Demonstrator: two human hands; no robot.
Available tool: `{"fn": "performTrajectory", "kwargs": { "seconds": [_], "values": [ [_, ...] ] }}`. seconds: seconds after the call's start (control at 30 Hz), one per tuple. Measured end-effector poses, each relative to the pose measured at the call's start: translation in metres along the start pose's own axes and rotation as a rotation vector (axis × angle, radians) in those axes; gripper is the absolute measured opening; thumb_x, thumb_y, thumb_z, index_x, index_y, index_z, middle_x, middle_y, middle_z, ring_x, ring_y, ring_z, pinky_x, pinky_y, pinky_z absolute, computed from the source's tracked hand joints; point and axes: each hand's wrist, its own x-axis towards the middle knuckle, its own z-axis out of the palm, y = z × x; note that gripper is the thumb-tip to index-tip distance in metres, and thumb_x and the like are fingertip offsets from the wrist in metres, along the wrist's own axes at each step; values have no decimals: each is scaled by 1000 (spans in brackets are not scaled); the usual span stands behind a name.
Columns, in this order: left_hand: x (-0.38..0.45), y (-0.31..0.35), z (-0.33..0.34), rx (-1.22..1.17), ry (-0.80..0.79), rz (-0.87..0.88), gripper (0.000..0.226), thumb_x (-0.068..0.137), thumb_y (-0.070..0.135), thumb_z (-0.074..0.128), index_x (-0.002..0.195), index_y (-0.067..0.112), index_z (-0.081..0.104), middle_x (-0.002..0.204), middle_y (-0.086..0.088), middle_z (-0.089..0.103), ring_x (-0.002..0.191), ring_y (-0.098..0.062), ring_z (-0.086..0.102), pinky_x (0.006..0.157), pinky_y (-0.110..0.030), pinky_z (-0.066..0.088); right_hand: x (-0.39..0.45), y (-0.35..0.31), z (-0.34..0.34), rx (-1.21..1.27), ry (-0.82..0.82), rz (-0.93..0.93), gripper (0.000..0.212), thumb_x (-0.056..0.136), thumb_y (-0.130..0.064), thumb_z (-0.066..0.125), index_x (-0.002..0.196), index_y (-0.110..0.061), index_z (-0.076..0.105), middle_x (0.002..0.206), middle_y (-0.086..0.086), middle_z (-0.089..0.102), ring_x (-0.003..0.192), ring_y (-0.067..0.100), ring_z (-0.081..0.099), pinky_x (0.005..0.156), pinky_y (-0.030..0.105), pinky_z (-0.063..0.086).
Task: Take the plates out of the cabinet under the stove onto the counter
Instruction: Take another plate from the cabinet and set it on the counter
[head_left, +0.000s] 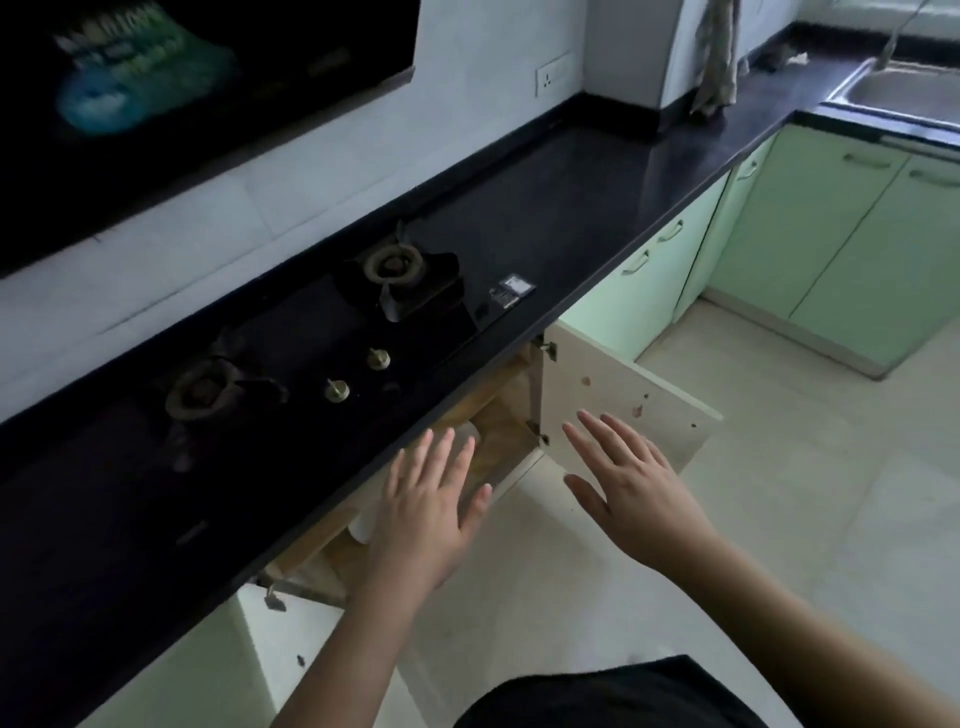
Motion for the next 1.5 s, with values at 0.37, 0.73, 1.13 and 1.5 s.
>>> {"fn": "performTrajectory", "kwargs": {
  "seconds": [0.37, 0.73, 1.13, 1.5],
  "values": [
    [77, 23, -8, -24, 31, -202, 75, 94, 65, 5, 158, 28, 18, 166, 4, 13, 152, -17, 3, 120, -37, -1, 126, 53, -3, -35, -39, -338, 59, 98, -49, 39, 151, -28, 25, 156, -1, 35, 144, 25, 28, 114, 37, 12],
    [87, 44, -2, -98, 13, -488, 78, 91, 66, 3, 158, 27, 17, 166, 5, 11, 152, -15, -1, 122, -38, 1, 195, 68, 0, 73, -135, -594, 55, 99, -36, 46, 150, -18, 33, 156, 5, 33, 145, 28, 24, 118, 40, 17],
    [51, 20, 30, -116, 1, -507, 76, 94, 64, 5, 157, 25, 20, 166, 2, 13, 152, -17, 1, 122, -43, 10, 184, 54, 28, -11, -124, -569, 57, 100, -43, 37, 151, -19, 30, 158, 4, 30, 146, 26, 21, 118, 36, 13],
    [58, 6, 78, -94, -2, -480, 67, 100, 56, 25, 152, 15, 37, 160, -6, 32, 149, -27, 21, 116, -52, 31, 188, 42, 89, -13, -202, -623, 60, 100, -46, 35, 150, -14, 31, 158, 4, 30, 147, 22, 22, 120, 41, 19]
  ]
}}
